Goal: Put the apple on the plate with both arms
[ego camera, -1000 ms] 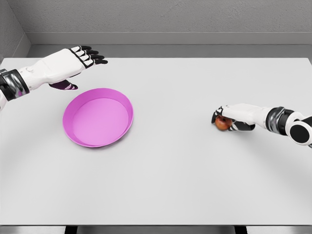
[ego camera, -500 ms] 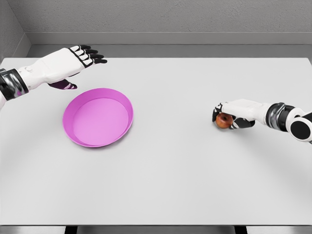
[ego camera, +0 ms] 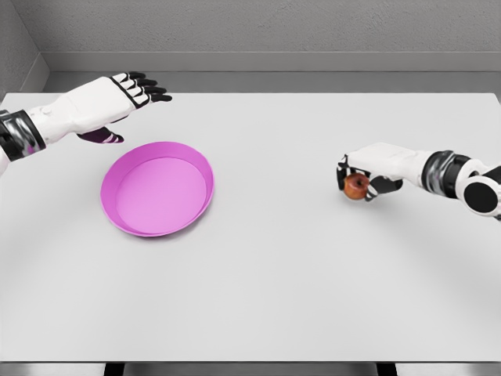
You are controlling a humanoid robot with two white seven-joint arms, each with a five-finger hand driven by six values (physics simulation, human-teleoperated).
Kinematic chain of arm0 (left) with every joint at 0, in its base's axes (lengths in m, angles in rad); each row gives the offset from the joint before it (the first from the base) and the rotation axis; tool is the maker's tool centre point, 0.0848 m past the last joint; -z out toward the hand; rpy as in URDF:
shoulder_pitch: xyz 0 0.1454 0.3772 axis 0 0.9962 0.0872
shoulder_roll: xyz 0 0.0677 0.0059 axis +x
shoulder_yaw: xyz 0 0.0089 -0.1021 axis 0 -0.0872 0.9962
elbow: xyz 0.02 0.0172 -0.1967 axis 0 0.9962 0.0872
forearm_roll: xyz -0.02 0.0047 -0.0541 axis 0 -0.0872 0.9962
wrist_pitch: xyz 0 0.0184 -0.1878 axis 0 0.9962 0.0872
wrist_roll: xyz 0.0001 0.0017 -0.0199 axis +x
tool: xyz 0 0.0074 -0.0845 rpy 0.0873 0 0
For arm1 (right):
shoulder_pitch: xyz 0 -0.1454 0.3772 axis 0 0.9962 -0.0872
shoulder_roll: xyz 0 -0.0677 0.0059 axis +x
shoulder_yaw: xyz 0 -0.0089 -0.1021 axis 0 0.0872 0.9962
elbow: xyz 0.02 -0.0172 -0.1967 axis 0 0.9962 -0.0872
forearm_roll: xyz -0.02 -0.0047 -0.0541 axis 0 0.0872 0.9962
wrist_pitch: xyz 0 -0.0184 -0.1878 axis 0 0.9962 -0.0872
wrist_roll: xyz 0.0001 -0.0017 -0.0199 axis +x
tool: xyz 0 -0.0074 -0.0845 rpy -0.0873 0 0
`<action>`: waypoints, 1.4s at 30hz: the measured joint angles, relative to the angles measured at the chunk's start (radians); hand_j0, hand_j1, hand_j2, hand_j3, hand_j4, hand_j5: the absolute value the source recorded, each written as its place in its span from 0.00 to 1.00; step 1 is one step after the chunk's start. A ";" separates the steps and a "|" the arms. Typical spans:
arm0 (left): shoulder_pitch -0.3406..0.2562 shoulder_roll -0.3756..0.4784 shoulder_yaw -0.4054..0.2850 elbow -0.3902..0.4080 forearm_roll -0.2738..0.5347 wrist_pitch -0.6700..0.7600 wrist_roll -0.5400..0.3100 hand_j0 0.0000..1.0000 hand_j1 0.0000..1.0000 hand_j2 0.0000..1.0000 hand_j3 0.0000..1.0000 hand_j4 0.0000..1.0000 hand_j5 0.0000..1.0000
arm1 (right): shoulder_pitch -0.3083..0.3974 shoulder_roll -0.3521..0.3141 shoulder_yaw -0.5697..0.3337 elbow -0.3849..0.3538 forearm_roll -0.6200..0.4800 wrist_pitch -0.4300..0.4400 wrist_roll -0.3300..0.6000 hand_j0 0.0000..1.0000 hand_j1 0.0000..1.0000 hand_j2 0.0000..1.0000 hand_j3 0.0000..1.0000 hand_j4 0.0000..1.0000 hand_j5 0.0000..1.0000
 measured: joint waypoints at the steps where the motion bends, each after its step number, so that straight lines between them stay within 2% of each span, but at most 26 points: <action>1: -0.002 0.000 0.000 0.000 0.000 0.000 0.000 1.00 1.00 1.00 1.00 1.00 1.00 | -0.002 0.006 0.000 -0.001 0.000 0.000 0.003 0.38 0.38 0.38 0.38 0.38 0.38; 17: 0.000 0.000 0.000 0.000 0.000 0.000 0.000 1.00 1.00 1.00 1.00 1.00 1.00 | -0.054 0.104 0.002 -0.010 -0.003 -0.053 0.043 0.38 0.38 0.38 0.38 0.38 0.38; 33: 0.002 0.000 0.001 0.000 0.000 0.000 0.000 1.00 1.00 1.00 1.00 1.00 1.00 | -0.061 0.203 0.018 -0.011 -0.003 -0.092 0.044 0.38 0.38 0.38 0.38 0.38 0.38; 40: 0.002 0.000 0.001 -0.002 0.000 0.000 -0.001 1.00 1.00 1.00 1.00 1.00 1.00 | -0.061 0.225 0.029 -0.011 -0.003 -0.092 0.044 0.38 0.38 0.38 0.38 0.38 0.38; 41: 0.003 0.000 0.001 -0.002 0.000 0.000 -0.001 1.00 1.00 1.00 1.00 1.00 1.00 | -0.061 0.226 0.031 -0.011 -0.003 -0.092 0.044 0.42 0.42 0.42 0.42 0.42 0.42; 42: 0.003 0.000 0.001 -0.002 0.000 0.000 -0.001 1.00 1.00 1.00 1.00 1.00 1.00 | -0.061 0.227 0.031 -0.011 -0.003 -0.091 0.044 0.98 0.98 0.98 0.98 0.98 0.98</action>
